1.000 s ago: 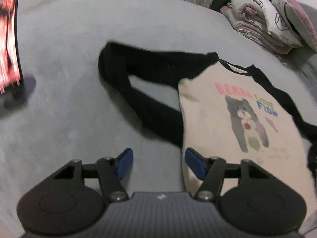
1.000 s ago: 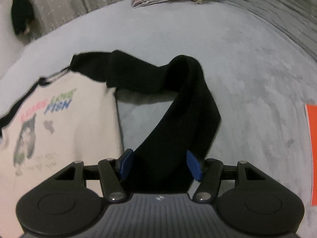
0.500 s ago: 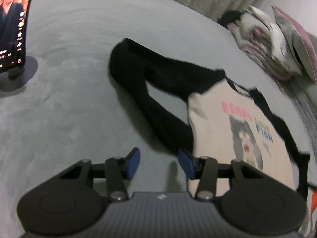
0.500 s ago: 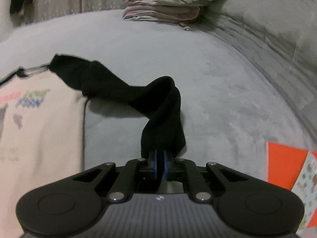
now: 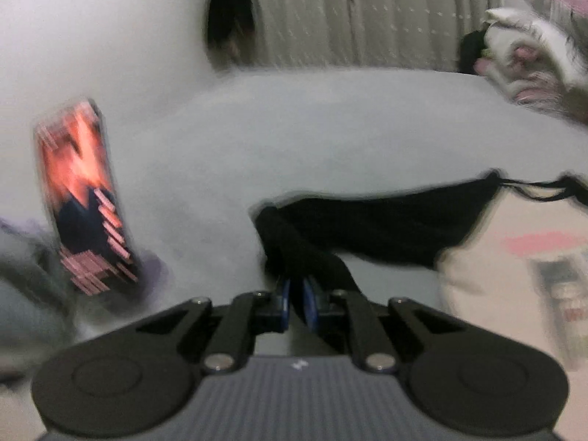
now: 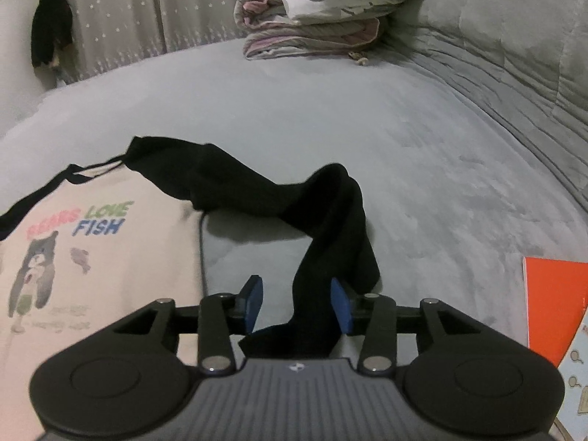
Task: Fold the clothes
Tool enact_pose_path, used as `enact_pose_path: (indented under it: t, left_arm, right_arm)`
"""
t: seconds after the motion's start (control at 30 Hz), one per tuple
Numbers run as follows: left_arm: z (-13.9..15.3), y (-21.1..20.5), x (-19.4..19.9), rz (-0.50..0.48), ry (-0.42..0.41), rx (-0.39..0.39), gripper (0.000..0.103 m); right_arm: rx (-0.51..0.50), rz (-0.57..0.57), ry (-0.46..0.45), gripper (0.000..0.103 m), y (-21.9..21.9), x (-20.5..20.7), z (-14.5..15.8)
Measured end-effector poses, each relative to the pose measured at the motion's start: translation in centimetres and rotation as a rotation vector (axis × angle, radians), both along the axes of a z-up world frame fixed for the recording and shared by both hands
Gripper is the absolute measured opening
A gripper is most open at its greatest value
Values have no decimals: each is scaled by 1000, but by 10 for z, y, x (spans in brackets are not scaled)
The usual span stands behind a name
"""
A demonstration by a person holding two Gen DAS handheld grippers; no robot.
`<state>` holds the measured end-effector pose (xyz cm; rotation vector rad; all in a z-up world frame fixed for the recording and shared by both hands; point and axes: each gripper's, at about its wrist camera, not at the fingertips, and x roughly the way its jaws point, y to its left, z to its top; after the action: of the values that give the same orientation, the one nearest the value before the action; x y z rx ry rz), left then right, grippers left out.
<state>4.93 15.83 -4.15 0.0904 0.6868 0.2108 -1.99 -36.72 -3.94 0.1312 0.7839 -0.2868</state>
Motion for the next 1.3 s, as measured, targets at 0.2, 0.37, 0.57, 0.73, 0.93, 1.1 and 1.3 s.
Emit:
enact_pose_path:
  t: [0.2, 0.37, 0.57, 0.73, 0.93, 1.1, 1.3]
  left_arm:
    - [-1, 19, -2, 36, 32, 57, 15]
    - [-4, 47, -10, 15, 145, -136, 24]
    - [-5, 60, -34, -72, 254, -365, 24]
    - [-6, 56, -58, -160, 317, -508, 25]
    - [-25, 50, -83, -209, 390, -703, 24]
    - [-34, 51, -98, -199, 378, -752, 24]
    - [-38, 43, -103, -192, 392, -828, 25]
  right_arm:
    - [43, 16, -5, 46, -2, -5, 3]
    - [203, 17, 19, 47, -9, -6, 5]
    - [357, 42, 73, 47, -6, -19, 2]
    - [402, 65, 132, 47, 3, -44, -9]
    - [425, 110, 178, 47, 19, -73, -24]
    - [318, 159, 192, 12, 37, -86, -33]
    - [260, 109, 116, 9, 19, -94, -10]
